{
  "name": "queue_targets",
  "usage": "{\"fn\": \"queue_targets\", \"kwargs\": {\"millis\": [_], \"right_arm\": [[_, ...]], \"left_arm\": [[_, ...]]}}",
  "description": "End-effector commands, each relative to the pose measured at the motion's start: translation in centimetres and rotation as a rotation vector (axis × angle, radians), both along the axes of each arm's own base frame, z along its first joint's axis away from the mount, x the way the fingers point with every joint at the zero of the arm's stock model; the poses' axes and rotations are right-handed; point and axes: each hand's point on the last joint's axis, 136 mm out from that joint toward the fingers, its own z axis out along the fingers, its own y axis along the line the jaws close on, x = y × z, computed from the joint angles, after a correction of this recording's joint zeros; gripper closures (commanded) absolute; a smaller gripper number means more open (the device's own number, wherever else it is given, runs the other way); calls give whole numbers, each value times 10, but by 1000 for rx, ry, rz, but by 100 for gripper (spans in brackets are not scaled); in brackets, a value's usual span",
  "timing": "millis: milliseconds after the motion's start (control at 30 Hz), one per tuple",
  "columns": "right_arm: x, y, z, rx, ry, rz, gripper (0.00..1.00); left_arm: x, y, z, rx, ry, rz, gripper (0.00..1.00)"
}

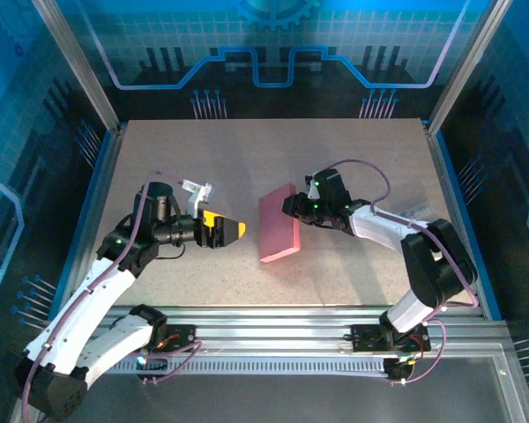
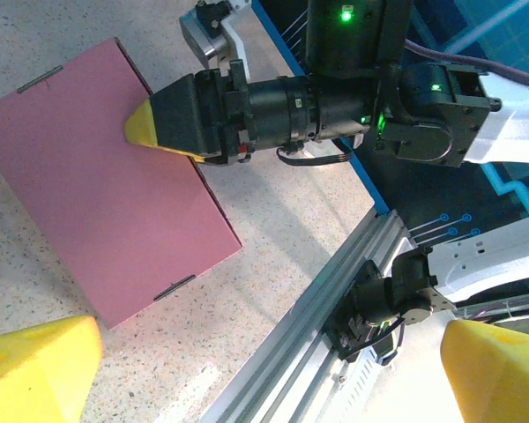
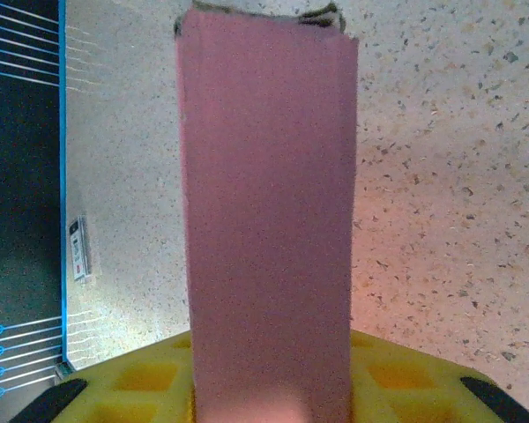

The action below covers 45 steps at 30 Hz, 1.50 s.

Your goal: Fold the paper box

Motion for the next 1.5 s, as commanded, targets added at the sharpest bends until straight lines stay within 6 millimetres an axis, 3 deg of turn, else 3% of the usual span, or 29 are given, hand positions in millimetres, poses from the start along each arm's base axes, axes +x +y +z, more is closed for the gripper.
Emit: {"fn": "queue_targets", "kwargs": {"millis": [0, 367, 633, 700, 1200, 1467], "right_arm": [[5, 3, -3, 33, 11, 6, 64], [4, 2, -17, 30, 48, 1, 56], [3, -8, -18, -13, 43, -26, 37], [-5, -14, -30, -40, 66, -29, 35], [-12, -30, -40, -140, 66, -33, 31], [-13, -39, -34, -204, 37, -26, 30]], "left_arm": [[-1, -3, -4, -13, 8, -21, 1], [-1, -3, -5, -13, 16, -19, 1], [-1, -2, -5, -13, 18, -17, 1], [-1, -2, -5, -13, 17, -17, 1], [0, -2, -6, -8, 18, -14, 1], [2, -1, -10, 4, 25, -5, 1]]}}
